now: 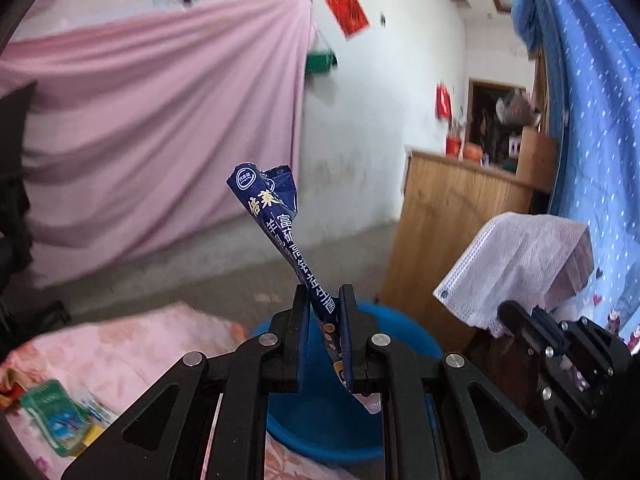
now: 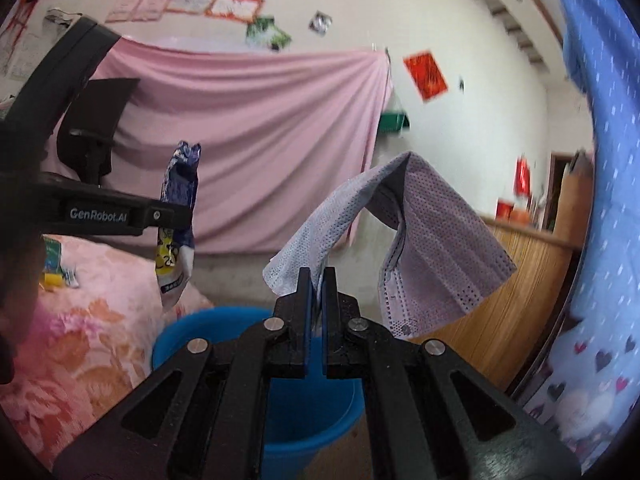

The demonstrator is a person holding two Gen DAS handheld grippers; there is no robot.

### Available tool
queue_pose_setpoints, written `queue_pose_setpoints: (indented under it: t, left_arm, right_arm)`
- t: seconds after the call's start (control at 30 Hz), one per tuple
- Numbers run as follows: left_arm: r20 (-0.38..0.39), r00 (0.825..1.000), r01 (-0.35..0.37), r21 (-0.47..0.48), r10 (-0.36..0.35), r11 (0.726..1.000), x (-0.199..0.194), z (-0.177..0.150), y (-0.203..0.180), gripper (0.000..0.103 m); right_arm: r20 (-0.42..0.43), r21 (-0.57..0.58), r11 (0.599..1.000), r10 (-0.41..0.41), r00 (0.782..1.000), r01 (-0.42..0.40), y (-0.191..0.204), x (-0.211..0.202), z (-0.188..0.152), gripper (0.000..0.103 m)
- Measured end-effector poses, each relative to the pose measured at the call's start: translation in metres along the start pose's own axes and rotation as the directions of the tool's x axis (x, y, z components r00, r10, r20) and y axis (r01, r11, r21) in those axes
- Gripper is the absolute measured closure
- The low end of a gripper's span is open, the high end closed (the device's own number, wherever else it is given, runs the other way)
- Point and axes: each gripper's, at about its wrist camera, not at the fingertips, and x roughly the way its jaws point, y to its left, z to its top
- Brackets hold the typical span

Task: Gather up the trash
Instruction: 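Lift the blue wrapper with the left tool while the right tool lifts the grey mask, then open both tools over the blue bucket, dropping wrapper and mask inside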

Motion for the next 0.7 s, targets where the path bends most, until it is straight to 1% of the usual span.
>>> queue_pose_setpoints:
  t: [0.07,0.1,0.17,0.27,0.37,0.5,0.57,0.63,0.7]
  left_arm:
    - [-0.071,0.997,0.013,-0.014,-0.014,1.000,0.016,-0.002,0.005,0.092]
    - [-0.116,0.993,0.020,-0.022,-0.023,1.000,0.026,-0.005,0.007,0.092]
    - [-0.177,0.984,0.018,-0.040,-0.025,0.999,0.039,-0.011,0.012,0.092]
    - [-0.258,0.965,0.015,-0.078,-0.035,0.997,0.054,-0.016,0.016,0.092]
    - [-0.340,0.940,0.001,-0.107,-0.037,0.994,0.073,-0.019,0.022,0.092]
    - [-0.409,0.912,-0.022,-0.123,-0.030,0.992,0.088,-0.019,0.026,0.092]
    - [-0.422,0.906,-0.034,-0.125,-0.022,0.992,0.091,-0.018,0.027,0.091]
    - [-0.435,0.900,-0.032,-0.133,-0.029,0.991,0.095,-0.017,0.027,0.091]
    - [-0.441,0.897,-0.034,-0.134,-0.029,0.990,0.097,-0.014,0.026,0.091]
  right_arm:
    - [-0.044,0.020,1.000,0.018,0.999,-0.017,-0.003,0.005,-0.007,0.071]
    - [-0.066,0.022,0.999,0.028,0.997,-0.026,-0.003,0.006,-0.013,0.071]
    - [-0.122,0.017,0.999,0.048,0.991,-0.046,-0.003,0.015,-0.021,0.071]
    - [-0.182,0.021,0.997,0.071,0.981,-0.068,-0.002,0.025,-0.027,0.071]
    - [-0.241,0.049,0.995,0.100,0.965,-0.091,-0.002,0.033,-0.032,0.071]
    - [-0.317,0.050,0.993,0.121,0.941,-0.111,0.001,0.042,-0.045,0.071]
    - [-0.336,0.051,0.992,0.128,0.933,-0.117,0.001,0.043,-0.048,0.069]
    - [-0.340,0.063,0.991,0.136,0.931,-0.122,0.000,0.044,-0.049,0.068]
    - [-0.343,0.078,0.989,0.142,0.928,-0.123,-0.005,0.045,-0.050,0.064]
